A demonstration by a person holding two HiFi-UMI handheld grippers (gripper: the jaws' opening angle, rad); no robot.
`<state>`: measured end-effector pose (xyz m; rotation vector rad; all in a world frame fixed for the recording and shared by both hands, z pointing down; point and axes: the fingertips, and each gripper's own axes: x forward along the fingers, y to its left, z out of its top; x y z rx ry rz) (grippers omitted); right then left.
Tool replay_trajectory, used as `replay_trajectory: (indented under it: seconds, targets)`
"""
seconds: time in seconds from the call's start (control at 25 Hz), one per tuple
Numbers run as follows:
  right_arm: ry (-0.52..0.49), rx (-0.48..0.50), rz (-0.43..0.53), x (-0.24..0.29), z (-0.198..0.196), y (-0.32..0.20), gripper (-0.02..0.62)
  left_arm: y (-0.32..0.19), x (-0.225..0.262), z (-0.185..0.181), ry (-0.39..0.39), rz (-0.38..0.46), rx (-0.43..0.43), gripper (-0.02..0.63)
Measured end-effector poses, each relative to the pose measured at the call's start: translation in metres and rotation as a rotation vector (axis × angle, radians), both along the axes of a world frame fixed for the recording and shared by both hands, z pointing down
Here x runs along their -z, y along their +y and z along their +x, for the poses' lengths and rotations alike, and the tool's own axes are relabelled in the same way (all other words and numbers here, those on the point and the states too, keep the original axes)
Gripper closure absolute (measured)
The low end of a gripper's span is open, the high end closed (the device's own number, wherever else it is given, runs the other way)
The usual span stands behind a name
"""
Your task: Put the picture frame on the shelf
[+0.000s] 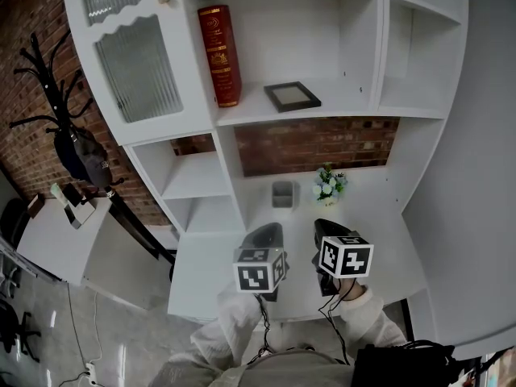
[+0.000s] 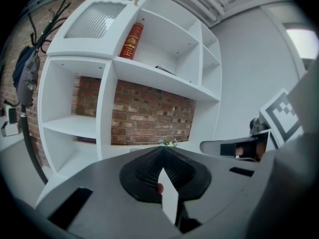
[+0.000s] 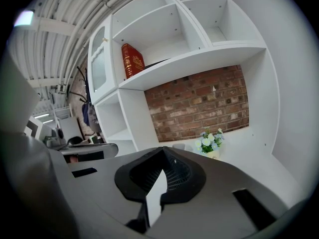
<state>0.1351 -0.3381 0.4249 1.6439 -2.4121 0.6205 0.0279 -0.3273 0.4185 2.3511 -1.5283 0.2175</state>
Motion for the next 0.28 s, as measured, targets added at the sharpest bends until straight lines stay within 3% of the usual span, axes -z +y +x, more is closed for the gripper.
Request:
replay_trajectory:
  seconds: [0.28]
  targets:
    - [-0.004, -0.020, 0.000, 0.0027, 0.0060, -0.0014, 0.572, -0.0010, -0.0012, -0.0009, -0.001, -0.007, -0.003, 0.598]
